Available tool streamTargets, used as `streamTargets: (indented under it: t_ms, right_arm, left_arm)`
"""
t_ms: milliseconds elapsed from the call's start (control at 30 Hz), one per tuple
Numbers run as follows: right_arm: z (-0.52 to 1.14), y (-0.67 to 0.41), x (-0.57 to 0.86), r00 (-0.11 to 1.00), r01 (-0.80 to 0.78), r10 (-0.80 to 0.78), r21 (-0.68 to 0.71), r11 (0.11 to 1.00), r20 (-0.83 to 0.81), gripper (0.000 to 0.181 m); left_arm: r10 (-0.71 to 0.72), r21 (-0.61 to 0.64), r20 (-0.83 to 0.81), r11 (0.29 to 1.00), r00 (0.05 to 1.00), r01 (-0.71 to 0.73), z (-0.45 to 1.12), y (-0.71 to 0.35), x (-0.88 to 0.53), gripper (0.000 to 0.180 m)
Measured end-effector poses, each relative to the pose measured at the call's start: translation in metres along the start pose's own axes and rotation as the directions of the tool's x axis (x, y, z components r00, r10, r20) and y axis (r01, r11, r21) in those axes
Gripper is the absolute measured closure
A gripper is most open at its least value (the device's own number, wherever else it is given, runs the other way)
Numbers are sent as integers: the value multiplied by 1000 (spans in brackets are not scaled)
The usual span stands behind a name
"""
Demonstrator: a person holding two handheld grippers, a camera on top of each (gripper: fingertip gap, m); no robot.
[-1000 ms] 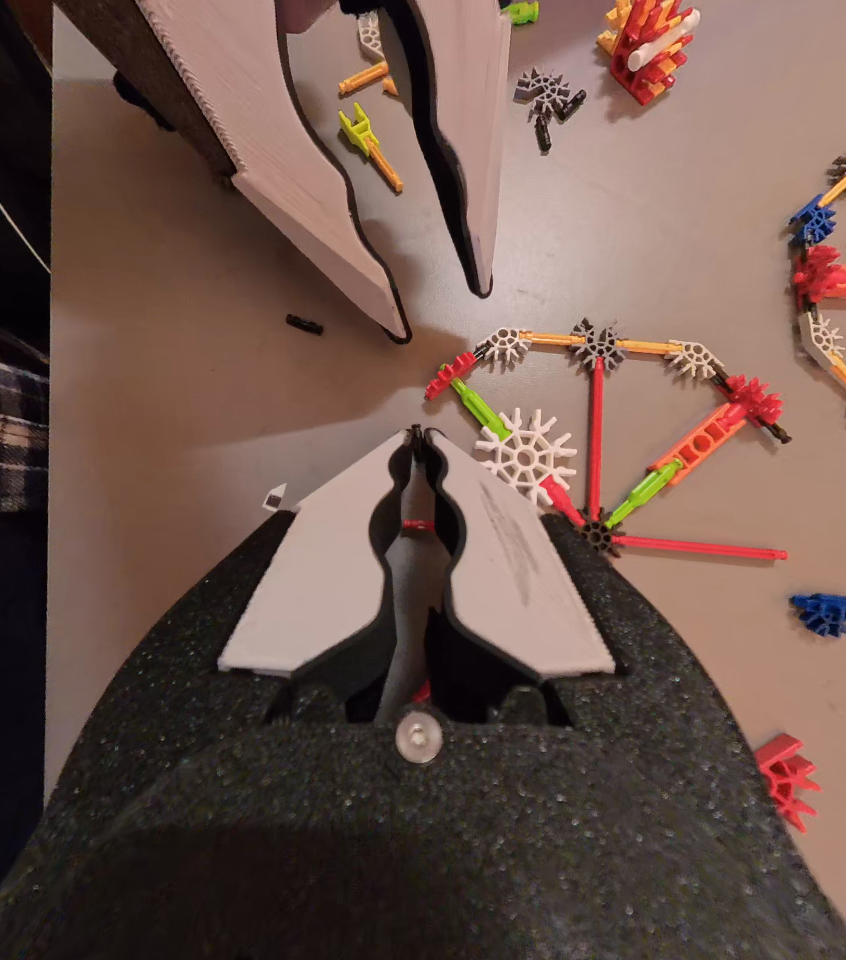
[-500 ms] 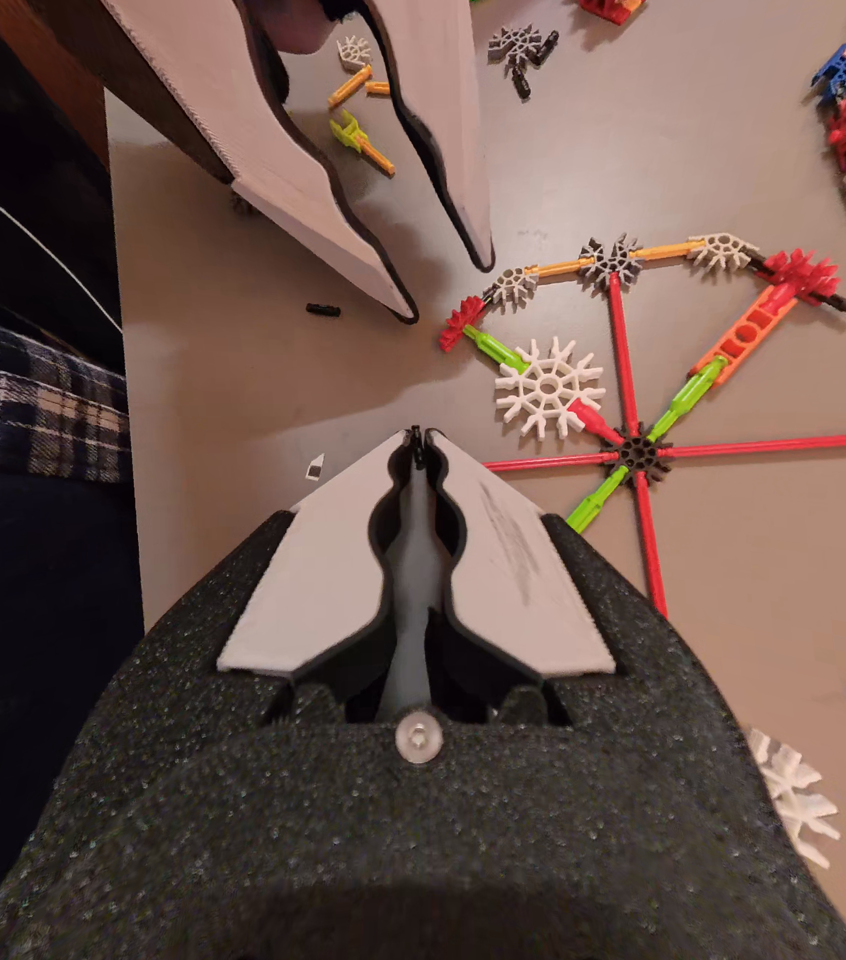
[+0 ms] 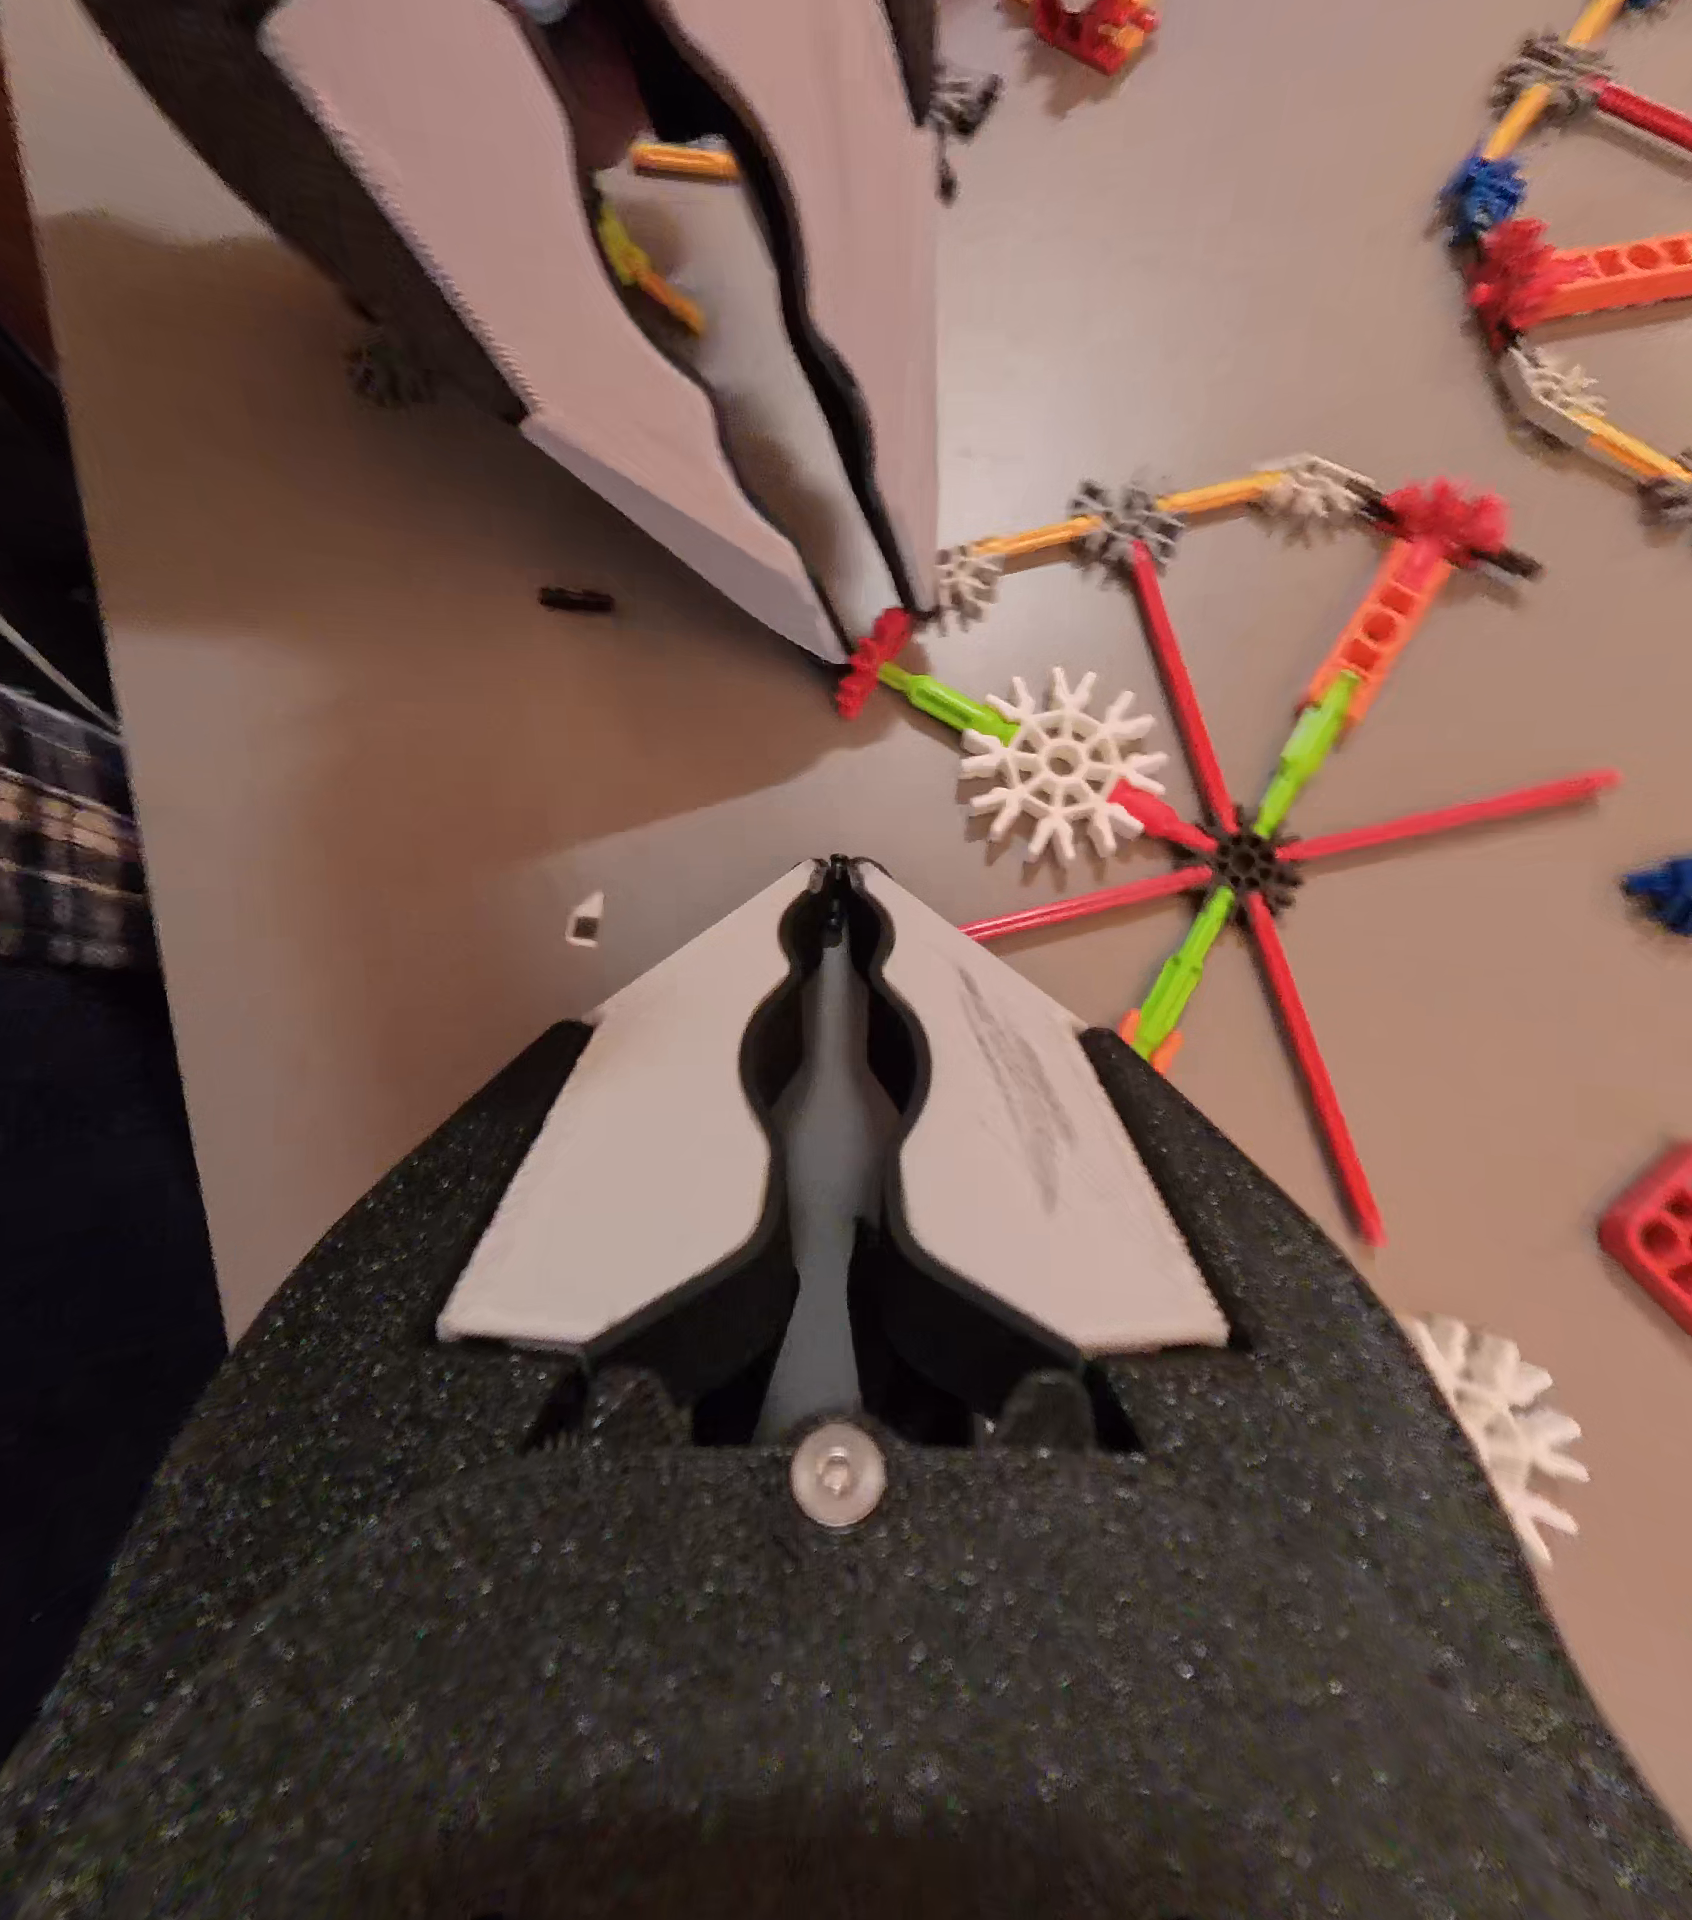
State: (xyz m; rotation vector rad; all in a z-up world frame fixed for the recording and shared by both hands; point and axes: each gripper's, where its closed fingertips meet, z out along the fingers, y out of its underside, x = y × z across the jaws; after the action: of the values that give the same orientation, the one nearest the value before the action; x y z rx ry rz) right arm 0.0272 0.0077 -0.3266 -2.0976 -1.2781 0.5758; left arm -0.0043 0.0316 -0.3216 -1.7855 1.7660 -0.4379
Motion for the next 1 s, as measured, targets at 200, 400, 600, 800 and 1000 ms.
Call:
streamTargets:
  t_ms: [200, 400, 600, 800, 1000]
  right_arm:
    - [-11, 12, 1, 998, -52, 52, 21, 998, -25, 180]
    - [-15, 15, 1, 997, -67, 68, 26, 997, -33, 176]
    - [-19, 20, -4, 998, -45, 45, 19, 999, -40, 173]
    - [-15, 18, -2, 998, -16, 17, 8, 1000, -67, 178]
    - [-14, 17, 0, 999, -18, 18, 14, 1000, -34, 178]
  left_arm:
    - [-130, -21, 56, 991, 990, 132, 14, -20, 17, 175]
    - [-131, -19, 82, 991, 988, 133, 17, -28, 28, 174]
    - [-16, -6, 44, 1000, 999, 16, 14, -30, 30, 171]
    - [33, 7, 28, 999, 999, -33, 14, -33, 32, 169]
    - [76, 5, 26, 997, 997, -76, 17, -31, 32, 171]
